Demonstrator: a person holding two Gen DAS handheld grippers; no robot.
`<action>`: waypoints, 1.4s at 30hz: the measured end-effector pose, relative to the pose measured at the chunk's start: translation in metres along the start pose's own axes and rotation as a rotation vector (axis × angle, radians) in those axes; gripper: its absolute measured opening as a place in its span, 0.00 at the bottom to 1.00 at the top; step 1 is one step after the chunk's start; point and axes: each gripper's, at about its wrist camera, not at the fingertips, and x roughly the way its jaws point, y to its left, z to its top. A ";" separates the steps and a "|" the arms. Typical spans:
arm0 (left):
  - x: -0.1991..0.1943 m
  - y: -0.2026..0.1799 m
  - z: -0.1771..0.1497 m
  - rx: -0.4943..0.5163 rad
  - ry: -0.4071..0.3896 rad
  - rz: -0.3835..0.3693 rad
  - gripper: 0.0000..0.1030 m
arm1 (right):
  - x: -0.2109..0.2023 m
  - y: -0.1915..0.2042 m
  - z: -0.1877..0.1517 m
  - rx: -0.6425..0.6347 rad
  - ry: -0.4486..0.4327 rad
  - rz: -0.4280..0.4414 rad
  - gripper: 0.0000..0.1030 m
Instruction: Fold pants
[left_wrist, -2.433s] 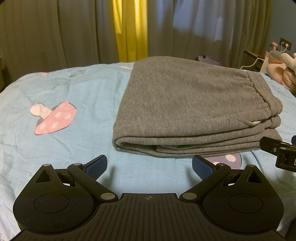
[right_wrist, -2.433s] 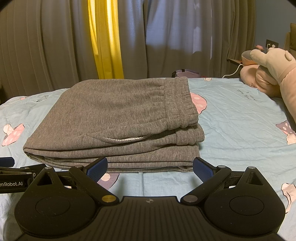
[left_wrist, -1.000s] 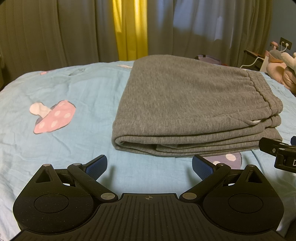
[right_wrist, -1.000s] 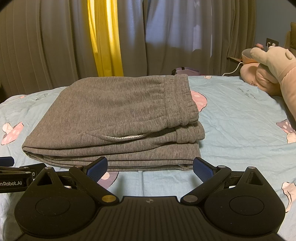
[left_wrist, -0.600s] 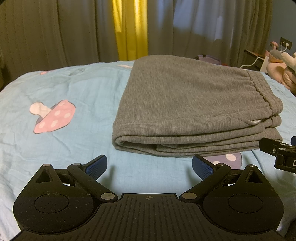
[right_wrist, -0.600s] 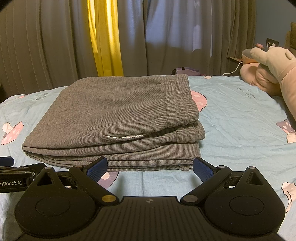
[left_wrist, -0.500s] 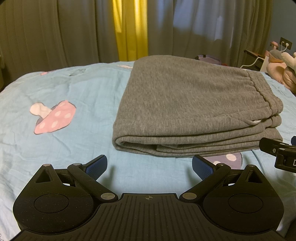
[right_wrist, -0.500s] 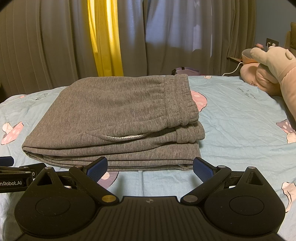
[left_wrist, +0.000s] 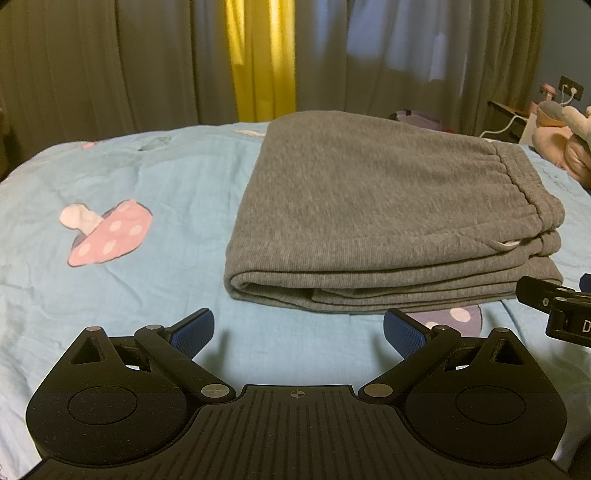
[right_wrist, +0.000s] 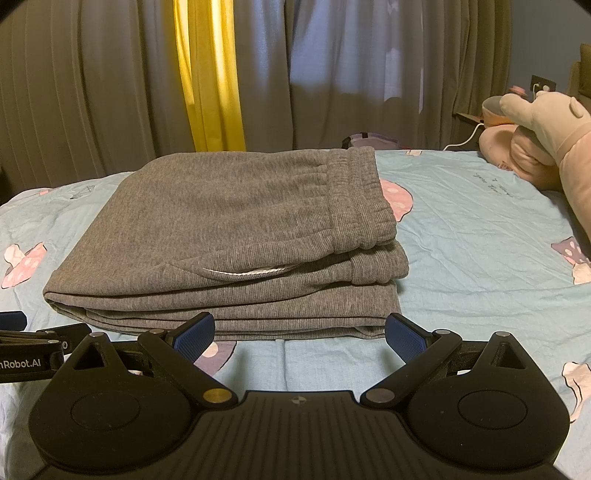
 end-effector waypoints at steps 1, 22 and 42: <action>0.000 0.000 0.000 -0.002 0.001 -0.002 0.99 | 0.000 0.000 0.000 0.001 0.000 0.001 0.96; 0.000 0.002 0.001 -0.008 0.000 -0.003 0.99 | 0.001 -0.001 0.001 0.001 0.003 0.002 0.96; -0.001 0.002 0.002 -0.010 -0.003 -0.007 0.99 | 0.002 -0.001 0.001 0.001 0.005 0.001 0.96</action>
